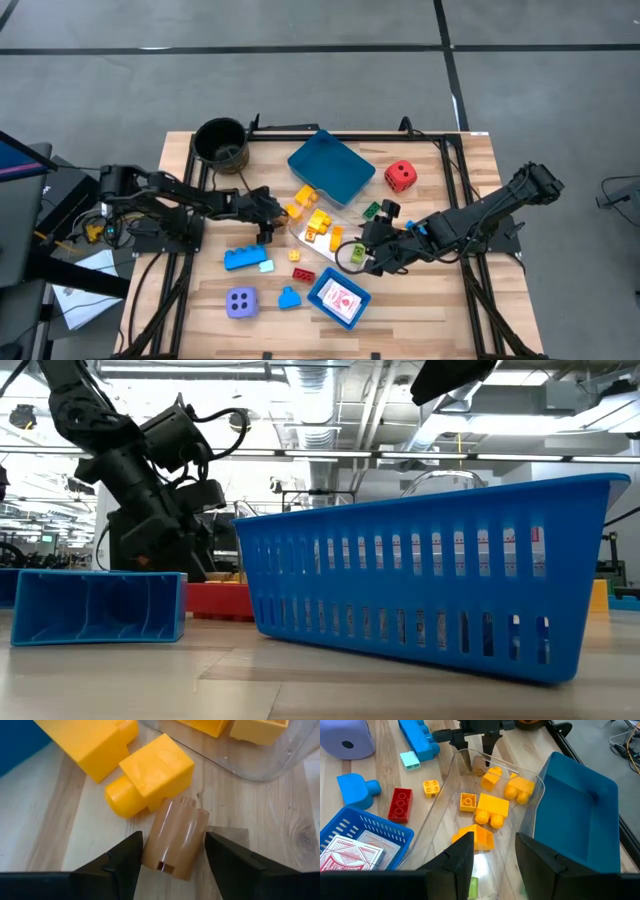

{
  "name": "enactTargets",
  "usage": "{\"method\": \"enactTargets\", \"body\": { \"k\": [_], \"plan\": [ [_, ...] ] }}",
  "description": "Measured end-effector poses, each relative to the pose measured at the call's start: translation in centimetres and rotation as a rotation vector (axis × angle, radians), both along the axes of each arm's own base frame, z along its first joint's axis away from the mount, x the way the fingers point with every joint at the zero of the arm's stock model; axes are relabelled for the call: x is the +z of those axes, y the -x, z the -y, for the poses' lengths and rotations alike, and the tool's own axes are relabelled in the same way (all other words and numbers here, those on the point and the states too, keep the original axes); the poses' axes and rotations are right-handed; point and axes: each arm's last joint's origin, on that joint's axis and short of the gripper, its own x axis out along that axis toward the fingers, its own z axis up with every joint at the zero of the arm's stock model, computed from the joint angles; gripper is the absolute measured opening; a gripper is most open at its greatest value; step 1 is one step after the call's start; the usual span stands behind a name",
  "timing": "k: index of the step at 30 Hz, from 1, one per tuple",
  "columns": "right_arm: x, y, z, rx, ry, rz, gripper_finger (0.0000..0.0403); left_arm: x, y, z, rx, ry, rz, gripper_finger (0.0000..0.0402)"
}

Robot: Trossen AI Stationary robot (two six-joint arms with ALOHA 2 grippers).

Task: Pick & Place Toys
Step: Put the brown game piece block into the transparent bin

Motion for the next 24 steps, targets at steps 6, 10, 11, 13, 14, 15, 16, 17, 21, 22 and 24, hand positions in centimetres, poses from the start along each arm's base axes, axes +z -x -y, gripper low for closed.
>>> {"method": "enactTargets", "body": {
  "k": [6,10,11,13,14,15,16,17,21,22,24],
  "plan": [
    [0.0,0.0,0.0,0.0,-0.001,0.0,0.0136,0.0,0.0,0.0,0.0,0.0,0.0,0.0183],
    [0.0,0.0,0.0,0.0,-0.001,0.0,0.0136,0.0,0.0,0.01,0.0,-0.001,0.0,0.0167],
    [0.0,0.0,0.0,0.0,-0.001,0.0,0.0136,0.0,0.0,0.01,0.0,-0.001,0.0,0.0164],
    [0.0,0.0,0.0,0.0,-0.001,0.0,0.0136,0.0,0.0,0.0,0.0,-0.001,0.0,0.0158],
    [0.0,0.0,0.0,0.0,-0.001,0.0,0.0136,0.0,0.0,0.0,0.0,-0.001,0.0,0.0155],
    [0.0,0.0,0.0,0.0,-0.001,0.0,0.0136,0.0,0.0,0.0,0.0,-0.001,0.0,0.0153],
    [0.0,0.0,0.0,0.0,-0.001,0.0,0.0136,0.01,-0.01,0.0,0.0,-0.001,0.0,0.0151],
    [0.0,0.0,0.0,0.0,-0.001,0.0,0.0136,0.01,-0.01,0.0,0.001,-0.001,0.0,0.015],
    [0.0,0.0,0.0,0.0,-0.001,0.0,0.0136,0.01,-0.01,0.0,0.0,-0.001,0.0,0.015],
    [0.0,0.0,0.0,0.0,-0.001,0.0,0.0136,0.01,-0.01,0.0,0.0,-0.001,0.0,0.0149],
    [0.0,0.0,0.0,0.0,-0.001,0.0,0.0136,0.01,-0.01,0.0,0.0,-0.001,0.0,0.0147]
  ]
}}
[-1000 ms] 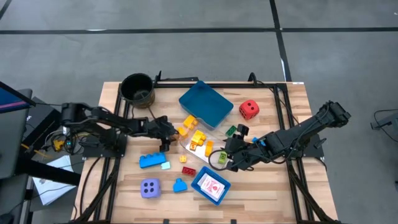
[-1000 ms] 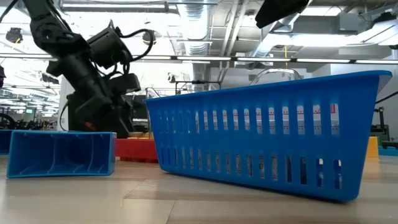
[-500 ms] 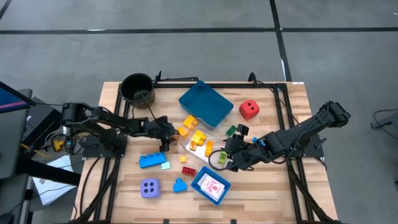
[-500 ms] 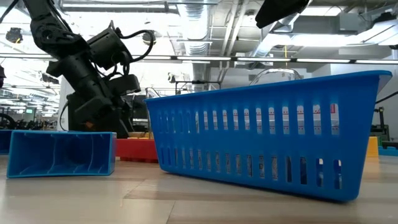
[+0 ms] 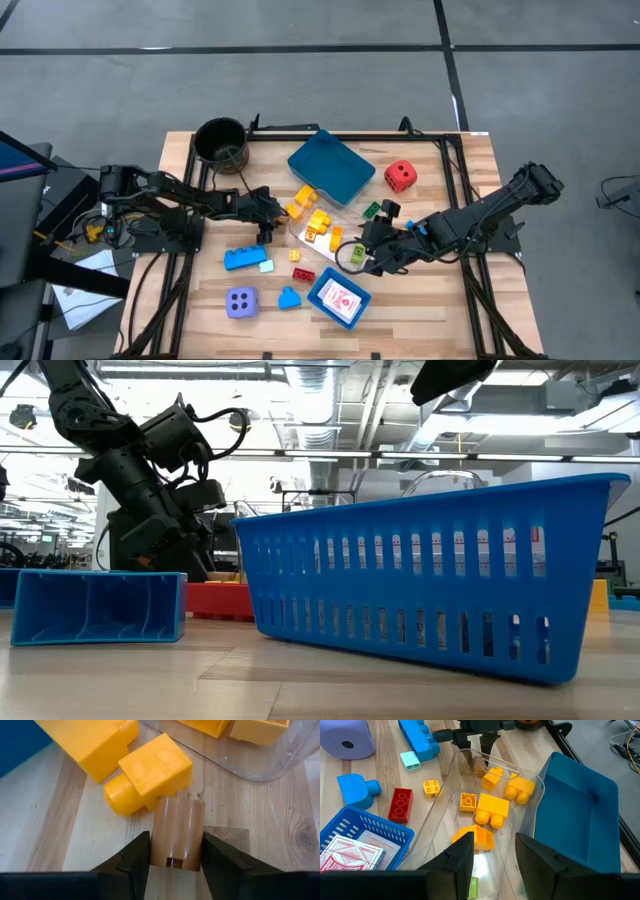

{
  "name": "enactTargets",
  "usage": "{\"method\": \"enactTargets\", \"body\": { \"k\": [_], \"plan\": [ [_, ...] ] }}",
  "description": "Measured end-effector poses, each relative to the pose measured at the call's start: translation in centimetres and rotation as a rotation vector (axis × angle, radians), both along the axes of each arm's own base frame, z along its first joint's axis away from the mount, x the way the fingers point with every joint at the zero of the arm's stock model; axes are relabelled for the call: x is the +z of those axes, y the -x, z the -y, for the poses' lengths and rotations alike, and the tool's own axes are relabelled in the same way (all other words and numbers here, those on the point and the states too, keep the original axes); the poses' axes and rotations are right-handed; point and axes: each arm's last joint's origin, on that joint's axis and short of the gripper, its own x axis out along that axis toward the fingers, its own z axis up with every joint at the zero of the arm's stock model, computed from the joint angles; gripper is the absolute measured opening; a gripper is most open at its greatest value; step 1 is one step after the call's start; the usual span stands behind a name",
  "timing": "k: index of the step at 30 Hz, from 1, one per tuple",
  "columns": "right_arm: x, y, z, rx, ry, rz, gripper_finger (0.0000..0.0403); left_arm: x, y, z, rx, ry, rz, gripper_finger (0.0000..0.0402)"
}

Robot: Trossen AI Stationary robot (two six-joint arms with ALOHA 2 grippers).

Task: Pick & Place Toys
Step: Put the brown game piece block into the transparent bin

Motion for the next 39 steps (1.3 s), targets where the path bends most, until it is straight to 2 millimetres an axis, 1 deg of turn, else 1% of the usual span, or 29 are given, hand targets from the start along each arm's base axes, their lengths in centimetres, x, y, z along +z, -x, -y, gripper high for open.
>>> {"method": "enactTargets", "body": {
  "k": [16,20,24,29,34,39],
  "plan": [
    [0.0,0.0,0.0,0.0,0.001,-0.003,0.0136,0.0,0.1,-0.1,0.017,-0.019,-0.015,0.0146],
    [0.0,0.0,0.0,0.0,0.002,-0.006,0.0136,0.5,0.5,-0.1,0.035,-0.038,-0.024,0.0145],
    [-0.1,0.1,0.0,-0.001,0.003,-0.009,0.0136,2.3,1.3,-0.1,0.09,-0.09,0.008,0.0145],
    [-0.1,0.1,0.0,-0.001,0.003,-0.009,0.0136,5.3,2.2,0.2,0.142,-0.124,0.154,0.0145],
    [0.0,0.1,0.0,-0.001,0.002,-0.007,0.0136,8.0,2.7,1.4,0.101,-0.122,0.344,0.0145],
    [0.0,0.0,0.0,-0.001,0.001,-0.005,0.0136,9.6,2.4,3.0,0.025,-0.107,0.499,0.0145]
  ]
}}
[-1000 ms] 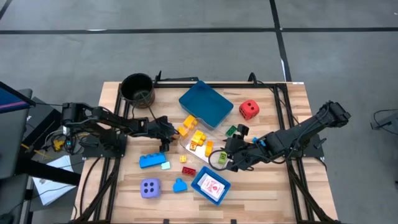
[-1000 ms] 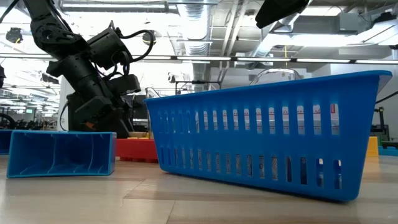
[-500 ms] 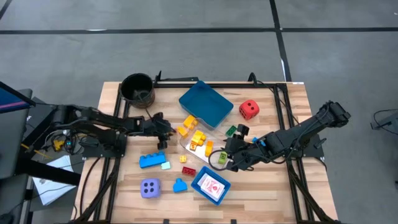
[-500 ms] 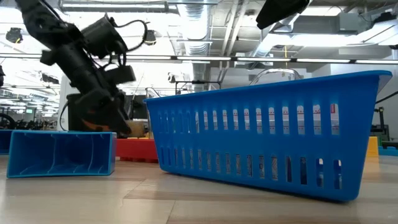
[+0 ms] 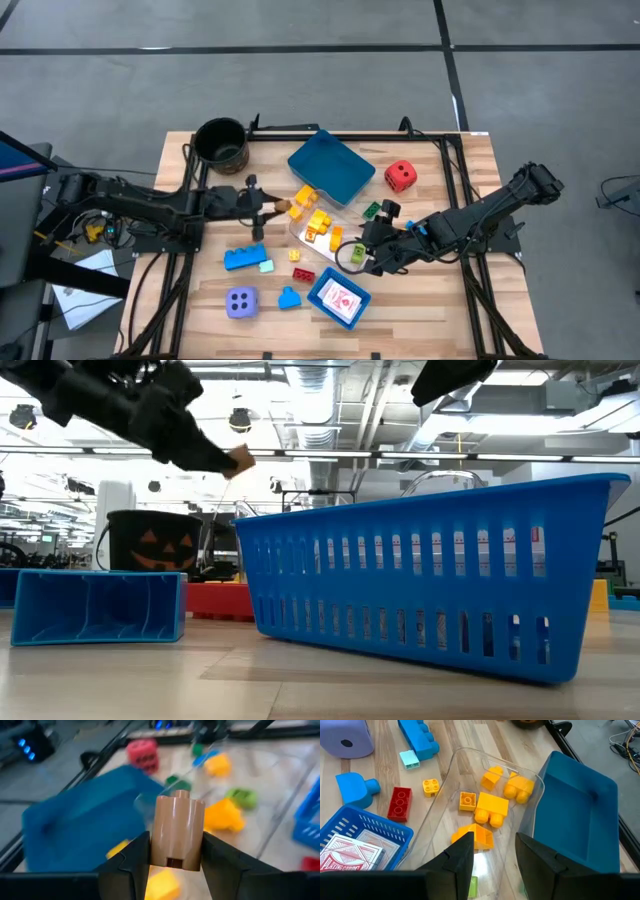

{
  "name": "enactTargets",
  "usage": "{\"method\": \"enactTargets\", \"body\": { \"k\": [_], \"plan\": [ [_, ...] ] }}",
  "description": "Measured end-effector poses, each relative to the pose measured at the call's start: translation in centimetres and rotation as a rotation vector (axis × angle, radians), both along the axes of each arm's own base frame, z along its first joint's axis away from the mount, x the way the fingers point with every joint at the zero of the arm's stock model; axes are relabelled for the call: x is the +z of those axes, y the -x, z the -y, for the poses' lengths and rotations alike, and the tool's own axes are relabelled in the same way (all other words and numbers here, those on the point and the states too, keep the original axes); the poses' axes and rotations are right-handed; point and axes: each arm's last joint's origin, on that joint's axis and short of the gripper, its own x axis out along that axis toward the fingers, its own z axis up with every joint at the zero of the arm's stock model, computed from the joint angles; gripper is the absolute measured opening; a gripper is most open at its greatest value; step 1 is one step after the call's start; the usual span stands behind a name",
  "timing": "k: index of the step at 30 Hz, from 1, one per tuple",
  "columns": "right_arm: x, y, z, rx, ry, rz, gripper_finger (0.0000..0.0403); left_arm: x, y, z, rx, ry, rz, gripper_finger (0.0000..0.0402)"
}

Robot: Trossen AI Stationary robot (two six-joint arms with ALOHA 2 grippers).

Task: Pick & Place Toys
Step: Put the brown game piece block into the transparent bin

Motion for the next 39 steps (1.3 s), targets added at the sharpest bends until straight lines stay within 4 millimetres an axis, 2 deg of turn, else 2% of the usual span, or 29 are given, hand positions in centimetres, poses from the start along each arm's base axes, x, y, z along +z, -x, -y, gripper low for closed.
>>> {"method": "enactTargets", "body": {
  "k": [11,16,26,32,39],
  "plan": [
    [0.0,0.0,0.0,0.0,0.0,0.0,0.0136,0.4,-2.5,2.0,-0.18,0.023,0.195,0.0145],
    [0.0,0.0,0.0,0.0,0.001,0.001,0.0136,0.1,-4.6,2.3,-0.215,0.033,0.159,0.0145],
    [0.0,0.0,0.0,0.0,0.001,0.0,0.0136,-1.6,-10.3,3.8,-0.273,0.051,0.053,0.0145],
    [0.0,0.0,0.0,-0.001,0.001,0.0,0.0136,-2.0,-12.7,4.9,-0.297,0.052,0.02,0.0145],
    [0.0,0.0,0.0,0.0,0.0,0.001,0.0136,-3.9,-15.0,5.7,-0.34,0.065,-0.034,0.0145]
  ]
}}
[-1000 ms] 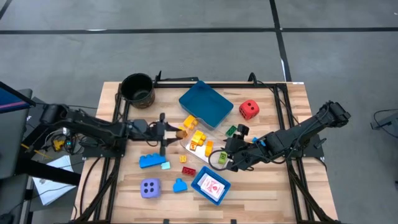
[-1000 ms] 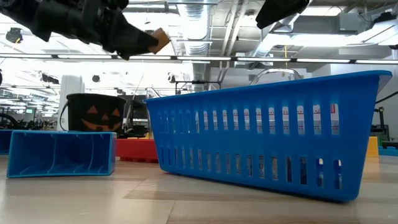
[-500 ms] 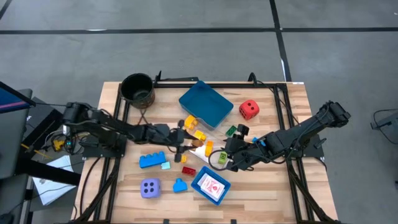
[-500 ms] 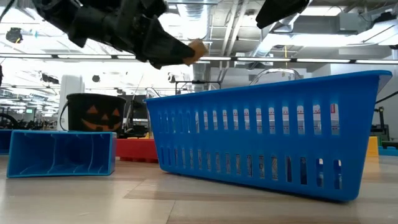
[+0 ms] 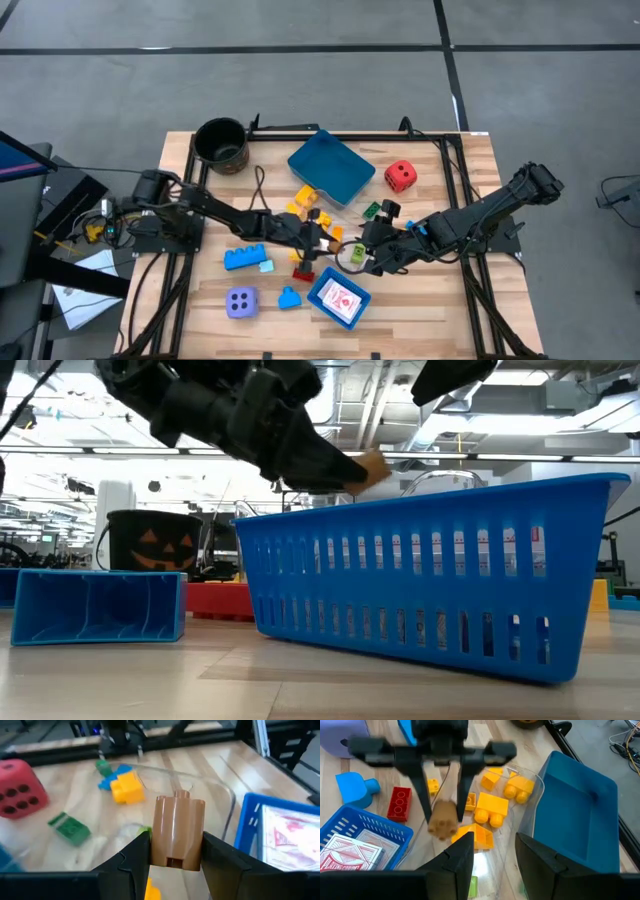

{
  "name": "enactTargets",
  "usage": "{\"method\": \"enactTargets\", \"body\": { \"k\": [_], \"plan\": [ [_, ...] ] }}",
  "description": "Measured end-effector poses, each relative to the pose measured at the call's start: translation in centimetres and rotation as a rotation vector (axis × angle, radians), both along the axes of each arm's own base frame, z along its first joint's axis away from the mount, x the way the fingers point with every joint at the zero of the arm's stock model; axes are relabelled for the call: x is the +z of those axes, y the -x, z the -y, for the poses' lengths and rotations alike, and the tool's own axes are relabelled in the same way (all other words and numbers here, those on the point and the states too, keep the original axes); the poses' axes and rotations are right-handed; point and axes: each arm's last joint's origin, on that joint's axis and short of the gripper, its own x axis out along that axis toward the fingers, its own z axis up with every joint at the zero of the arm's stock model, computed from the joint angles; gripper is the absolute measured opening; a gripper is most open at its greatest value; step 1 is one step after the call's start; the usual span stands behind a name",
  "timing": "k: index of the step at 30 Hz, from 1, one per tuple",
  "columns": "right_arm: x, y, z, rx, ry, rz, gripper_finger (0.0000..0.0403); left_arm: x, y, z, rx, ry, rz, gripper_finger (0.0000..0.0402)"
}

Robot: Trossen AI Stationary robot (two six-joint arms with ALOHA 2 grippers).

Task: Pick & Place Toys
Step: Put the brown game piece block into the transparent bin

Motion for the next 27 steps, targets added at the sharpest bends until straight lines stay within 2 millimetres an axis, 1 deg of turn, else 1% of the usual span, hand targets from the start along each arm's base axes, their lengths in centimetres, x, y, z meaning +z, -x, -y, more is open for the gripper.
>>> {"method": "enactTargets", "body": {
  "k": [5,20,27],
  "plan": [
    [0.0,0.0,0.01,0.0,0.0,-0.001,0.0136,-0.77,-1.13,0.18,-0.005,0.0,-0.016,0.0145],
    [-0.02,0.03,0.01,0.0,0.002,-0.004,0.0136,-0.98,-1.18,0.22,-0.025,0.003,-0.051,0.0147],
    [-0.02,0.03,0.02,0.0,0.002,-0.004,0.0136,-0.96,-1.17,0.31,-0.053,0.015,-0.051,0.0183]
  ]
}}
